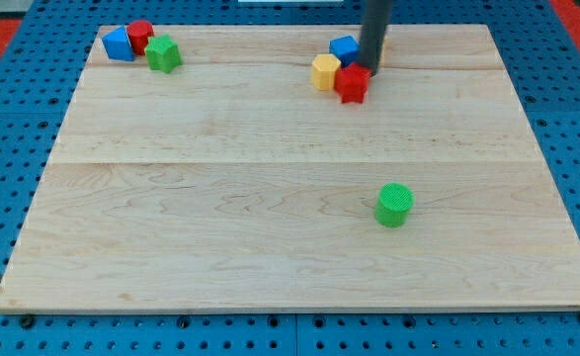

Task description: Move red star closer to the green circle

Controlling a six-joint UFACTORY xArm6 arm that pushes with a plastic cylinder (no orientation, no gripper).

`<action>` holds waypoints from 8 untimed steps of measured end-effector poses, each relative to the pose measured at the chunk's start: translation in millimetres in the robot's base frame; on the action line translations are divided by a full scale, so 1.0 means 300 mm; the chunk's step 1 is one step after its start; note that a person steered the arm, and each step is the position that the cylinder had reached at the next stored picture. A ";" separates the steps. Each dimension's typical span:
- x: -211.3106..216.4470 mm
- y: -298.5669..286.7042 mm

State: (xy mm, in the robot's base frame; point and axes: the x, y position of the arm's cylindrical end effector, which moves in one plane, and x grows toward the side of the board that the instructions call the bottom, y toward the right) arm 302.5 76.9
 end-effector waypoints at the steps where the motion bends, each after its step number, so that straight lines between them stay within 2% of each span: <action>1: 0.104 -0.208; 2: 0.170 -0.285; 3: 0.250 -0.234; 4: 0.166 -0.228; 6: 0.370 -0.015; 7: 0.387 0.005; 8: 0.452 -0.120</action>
